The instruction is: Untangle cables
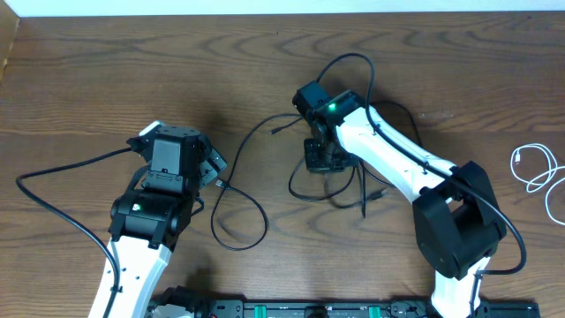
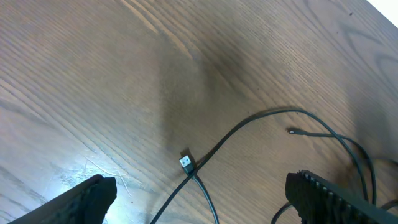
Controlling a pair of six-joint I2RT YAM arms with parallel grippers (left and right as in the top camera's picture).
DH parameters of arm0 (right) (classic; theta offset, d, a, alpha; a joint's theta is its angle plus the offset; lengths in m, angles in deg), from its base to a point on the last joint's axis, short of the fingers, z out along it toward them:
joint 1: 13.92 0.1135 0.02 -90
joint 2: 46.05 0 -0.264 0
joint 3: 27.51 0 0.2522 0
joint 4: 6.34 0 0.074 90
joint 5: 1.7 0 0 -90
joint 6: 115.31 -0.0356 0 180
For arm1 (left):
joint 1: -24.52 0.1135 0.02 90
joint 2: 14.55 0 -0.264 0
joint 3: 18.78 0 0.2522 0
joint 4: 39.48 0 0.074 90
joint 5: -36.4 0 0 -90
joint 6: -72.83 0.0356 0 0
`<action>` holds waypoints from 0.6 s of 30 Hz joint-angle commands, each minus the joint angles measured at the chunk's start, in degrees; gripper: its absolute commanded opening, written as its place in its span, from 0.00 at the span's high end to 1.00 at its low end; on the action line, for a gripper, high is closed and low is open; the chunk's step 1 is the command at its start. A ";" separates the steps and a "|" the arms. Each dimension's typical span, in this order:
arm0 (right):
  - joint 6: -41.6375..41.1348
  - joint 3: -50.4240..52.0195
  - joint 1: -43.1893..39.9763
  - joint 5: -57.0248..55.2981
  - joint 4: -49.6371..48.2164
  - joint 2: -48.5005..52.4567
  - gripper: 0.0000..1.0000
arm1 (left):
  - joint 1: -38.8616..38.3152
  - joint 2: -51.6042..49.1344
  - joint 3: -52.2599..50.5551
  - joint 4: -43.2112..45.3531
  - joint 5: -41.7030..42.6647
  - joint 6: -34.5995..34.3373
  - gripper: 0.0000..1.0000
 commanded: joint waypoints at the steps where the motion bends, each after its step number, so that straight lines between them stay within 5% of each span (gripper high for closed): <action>1: 4.76 -1.88 -0.28 1.18 -0.17 -1.97 0.99 | 0.24 -0.07 0.76 -0.28 -0.35 -0.33 0.06; 9: 22.49 -12.09 -5.86 19.80 -3.32 -11.47 0.99 | 0.24 -0.07 0.76 -0.28 -0.37 -0.31 0.06; 18: 23.34 -15.85 -19.34 33.73 -10.36 -23.26 0.99 | 0.24 -0.07 0.76 -0.28 -0.37 -0.33 0.06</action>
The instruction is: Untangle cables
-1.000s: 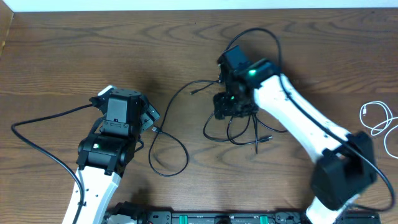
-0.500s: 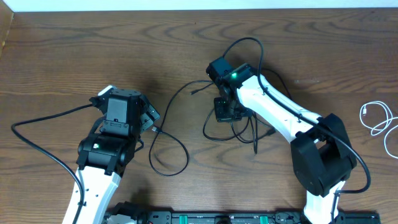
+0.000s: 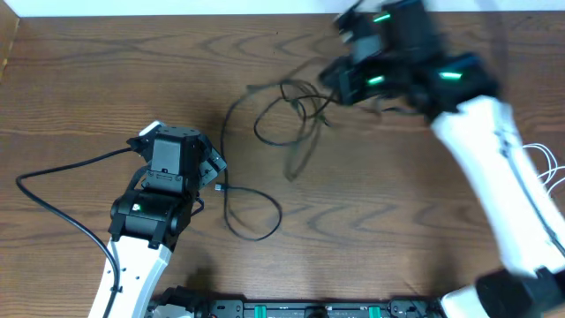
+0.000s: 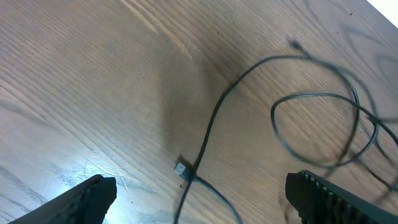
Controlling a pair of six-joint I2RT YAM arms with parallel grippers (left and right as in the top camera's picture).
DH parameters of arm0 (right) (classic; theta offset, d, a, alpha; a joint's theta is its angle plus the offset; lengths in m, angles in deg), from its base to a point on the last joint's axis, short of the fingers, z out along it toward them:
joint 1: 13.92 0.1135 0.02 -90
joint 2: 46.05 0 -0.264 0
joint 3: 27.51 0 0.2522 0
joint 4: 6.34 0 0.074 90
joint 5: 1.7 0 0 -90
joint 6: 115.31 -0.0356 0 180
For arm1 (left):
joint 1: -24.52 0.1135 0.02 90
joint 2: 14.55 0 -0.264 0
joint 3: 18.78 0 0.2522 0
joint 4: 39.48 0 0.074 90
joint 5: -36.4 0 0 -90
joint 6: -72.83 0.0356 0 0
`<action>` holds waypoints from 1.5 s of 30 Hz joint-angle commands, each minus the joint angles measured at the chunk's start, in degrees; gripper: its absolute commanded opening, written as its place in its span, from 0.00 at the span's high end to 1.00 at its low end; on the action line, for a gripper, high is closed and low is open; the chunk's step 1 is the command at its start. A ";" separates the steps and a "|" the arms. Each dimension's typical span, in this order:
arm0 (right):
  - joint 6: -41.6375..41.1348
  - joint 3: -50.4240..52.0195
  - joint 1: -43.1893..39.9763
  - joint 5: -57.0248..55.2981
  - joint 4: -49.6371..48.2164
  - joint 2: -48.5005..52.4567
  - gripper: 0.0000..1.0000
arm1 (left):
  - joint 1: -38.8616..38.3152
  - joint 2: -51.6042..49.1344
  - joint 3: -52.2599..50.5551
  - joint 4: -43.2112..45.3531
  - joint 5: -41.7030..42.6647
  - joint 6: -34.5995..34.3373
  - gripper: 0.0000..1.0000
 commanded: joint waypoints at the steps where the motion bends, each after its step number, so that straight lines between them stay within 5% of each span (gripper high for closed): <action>1: 2.40 -0.33 -4.81 5.68 -0.33 -3.02 0.99 | 0.24 -0.07 0.76 -0.28 -0.35 -0.31 0.06; 4: 6.58 -0.33 -8.96 4.35 -0.61 -4.37 0.99 | 0.24 -0.07 0.76 -0.28 -0.37 -0.31 0.06; 8: 13.57 -0.33 -13.66 20.11 -3.17 -6.84 0.99 | 0.24 -0.07 0.76 -0.28 -0.37 -0.31 0.06; 10: 15.02 -0.33 -15.19 18.93 -5.01 -8.15 0.99 | 0.24 -0.07 0.76 -0.28 -0.35 -0.31 0.06; 18: 14.69 -0.33 -16.96 -21.84 -3.52 -14.58 0.99 | 0.24 -0.07 0.76 -0.28 -0.35 -0.31 0.06; 23: 5.01 -0.33 -17.14 -53.09 -4.33 -17.42 0.99 | 0.24 -0.07 0.76 -0.28 -0.37 -0.31 0.06; 29: -3.58 -0.33 -21.18 -67.06 -4.59 -18.93 0.99 | 0.24 -0.07 0.76 -0.28 -0.35 -0.31 0.06; 34: -8.48 -0.17 -25.24 -64.39 -2.71 -17.86 0.99 | 0.24 -0.07 0.76 -0.28 -0.35 -0.33 0.06; 41: -8.13 -0.17 -25.46 -32.59 -3.63 -14.49 0.99 | 0.24 -0.07 0.76 -0.28 -0.37 -0.33 0.06; 45: -8.17 -0.17 -24.87 -28.59 -3.17 -10.99 0.99 | 0.24 -0.07 0.76 -0.28 -0.35 -0.31 0.06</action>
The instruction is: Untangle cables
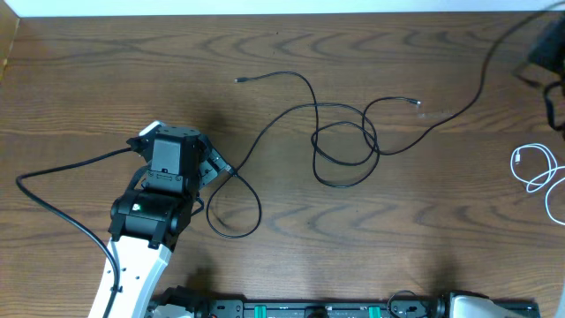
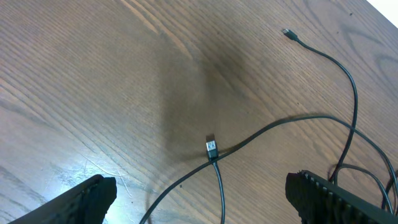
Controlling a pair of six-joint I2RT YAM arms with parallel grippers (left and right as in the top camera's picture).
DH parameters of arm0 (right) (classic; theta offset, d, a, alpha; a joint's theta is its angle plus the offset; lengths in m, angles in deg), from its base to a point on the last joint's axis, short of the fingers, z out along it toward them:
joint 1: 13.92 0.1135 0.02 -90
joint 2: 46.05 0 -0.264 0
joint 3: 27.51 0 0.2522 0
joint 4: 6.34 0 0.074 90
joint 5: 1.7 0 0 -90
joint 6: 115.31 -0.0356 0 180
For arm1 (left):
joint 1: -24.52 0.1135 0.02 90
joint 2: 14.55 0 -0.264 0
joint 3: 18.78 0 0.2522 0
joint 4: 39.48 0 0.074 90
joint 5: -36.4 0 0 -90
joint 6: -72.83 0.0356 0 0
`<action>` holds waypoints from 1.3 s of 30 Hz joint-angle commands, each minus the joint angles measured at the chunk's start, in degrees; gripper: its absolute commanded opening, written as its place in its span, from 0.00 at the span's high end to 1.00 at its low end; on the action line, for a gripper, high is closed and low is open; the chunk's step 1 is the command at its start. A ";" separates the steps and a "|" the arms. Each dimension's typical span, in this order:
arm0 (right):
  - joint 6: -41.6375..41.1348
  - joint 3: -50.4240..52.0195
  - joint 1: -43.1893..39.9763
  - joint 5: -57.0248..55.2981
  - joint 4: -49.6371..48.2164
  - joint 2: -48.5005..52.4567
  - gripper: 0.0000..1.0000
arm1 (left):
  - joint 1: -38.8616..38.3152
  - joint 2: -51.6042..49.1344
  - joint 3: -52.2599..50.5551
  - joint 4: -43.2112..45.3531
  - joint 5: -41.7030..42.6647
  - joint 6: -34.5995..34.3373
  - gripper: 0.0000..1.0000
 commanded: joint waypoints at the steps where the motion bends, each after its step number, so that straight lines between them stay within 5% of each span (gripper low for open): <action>1: -0.94 -0.17 0.48 7.61 0.28 3.76 0.99 | 0.24 -0.07 0.76 -0.31 -0.35 -0.31 0.06; 17: -0.76 -0.15 0.92 4.72 9.03 27.85 0.98 | 0.24 -0.07 0.76 -0.31 -0.37 -0.31 0.06; 23: -0.72 -0.15 0.92 4.28 9.55 32.39 0.81 | 0.24 -0.07 0.76 -0.31 -0.35 -0.33 0.06; 27: -0.76 -0.17 0.92 2.97 10.12 33.03 0.56 | 0.24 -0.07 0.76 -0.31 -0.35 -0.33 0.06; 35: -1.03 -0.17 1.16 2.93 13.44 32.76 0.31 | 0.24 -0.07 0.76 -0.31 -0.35 -0.31 0.06; 39: -6.64 0.92 2.05 3.32 20.00 32.79 0.26 | 0.24 -0.07 0.76 -0.31 -0.35 -0.33 0.06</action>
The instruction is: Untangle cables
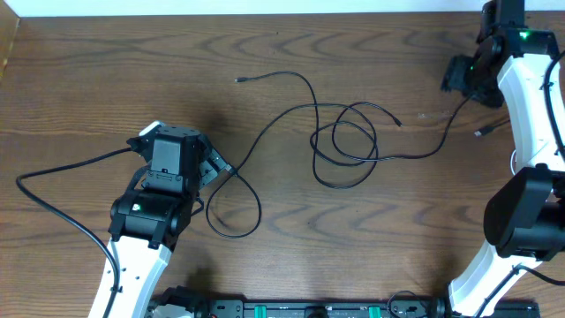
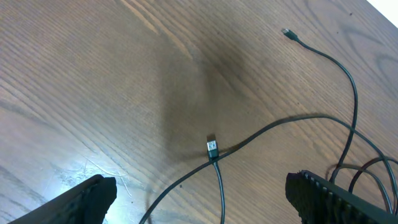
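Black cables [image 1: 344, 146] lie in loose overlapping loops at the table's middle. One strand runs left to a USB plug [image 2: 211, 148] just ahead of my left gripper [image 2: 204, 198], which is open with only that strand passing between its fingers [image 2: 93, 194]. Overhead, the left gripper [image 1: 214, 168] sits at the lower left. A thin plug end [image 2: 286, 31] lies farther off. My right gripper [image 1: 461, 75] is at the far right, shut on a black cable that sags back toward the loops. A small plug [image 1: 479, 132] shows below it.
A white cable [image 1: 532, 168] is coiled at the table's right edge. The left arm's own supply cable [image 1: 53, 181] curves along the left side. The table's far edge runs close behind the right gripper.
The right arm has come back into view at the upper right, lower and farther left. The cable it holds has slackened and the middle loops have shifted slightly. The left gripper has not moved.
First my right gripper was down on the tangled heap at the table's middle. Then it was raised toward the far right with cables trailing from it. Later the cables lay spread out, one strand stretched off the right corner. Now that strand sags from the lowered right gripper.
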Controlling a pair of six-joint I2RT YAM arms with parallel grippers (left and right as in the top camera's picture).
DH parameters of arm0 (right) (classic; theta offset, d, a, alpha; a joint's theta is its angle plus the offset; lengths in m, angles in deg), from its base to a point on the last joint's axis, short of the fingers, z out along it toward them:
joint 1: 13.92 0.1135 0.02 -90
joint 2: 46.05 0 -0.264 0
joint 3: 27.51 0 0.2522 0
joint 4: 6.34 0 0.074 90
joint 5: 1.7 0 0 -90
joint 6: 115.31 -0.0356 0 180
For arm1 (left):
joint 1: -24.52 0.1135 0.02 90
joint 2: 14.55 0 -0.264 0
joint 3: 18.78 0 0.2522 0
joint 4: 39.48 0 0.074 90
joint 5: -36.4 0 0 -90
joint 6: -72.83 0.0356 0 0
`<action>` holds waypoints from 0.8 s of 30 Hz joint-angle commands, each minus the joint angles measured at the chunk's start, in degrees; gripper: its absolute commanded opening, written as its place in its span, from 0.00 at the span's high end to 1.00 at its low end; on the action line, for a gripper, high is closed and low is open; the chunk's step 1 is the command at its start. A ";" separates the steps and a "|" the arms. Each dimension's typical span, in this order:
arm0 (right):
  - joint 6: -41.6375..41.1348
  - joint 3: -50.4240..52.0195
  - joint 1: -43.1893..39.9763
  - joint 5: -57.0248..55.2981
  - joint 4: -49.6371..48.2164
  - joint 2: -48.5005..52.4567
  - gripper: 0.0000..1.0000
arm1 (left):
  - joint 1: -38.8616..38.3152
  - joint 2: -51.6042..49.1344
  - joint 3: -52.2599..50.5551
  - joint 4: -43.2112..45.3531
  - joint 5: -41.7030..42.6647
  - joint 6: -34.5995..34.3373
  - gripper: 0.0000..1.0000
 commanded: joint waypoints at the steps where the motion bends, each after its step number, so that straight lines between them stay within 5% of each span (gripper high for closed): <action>1: -6.05 1.55 1.29 0.31 3.30 0.09 0.22 | 0.24 -0.07 0.76 -0.28 -0.35 -0.33 0.06; 4: -9.55 6.36 2.23 0.24 2.75 0.09 0.14 | 0.24 -0.07 0.76 -0.28 -0.35 -0.31 0.06; 12: -13.90 24.00 4.24 0.52 -11.04 0.09 0.13 | 0.24 -0.07 0.76 -0.28 -0.35 -0.31 0.06; 19: -16.92 30.58 5.11 0.50 -16.92 0.09 0.20 | 0.24 -0.07 0.76 -0.28 -0.35 -0.31 0.06; 24: -22.05 35.85 5.11 0.59 -23.37 0.09 0.34 | 0.24 -0.07 0.76 -0.28 -0.37 -0.31 0.06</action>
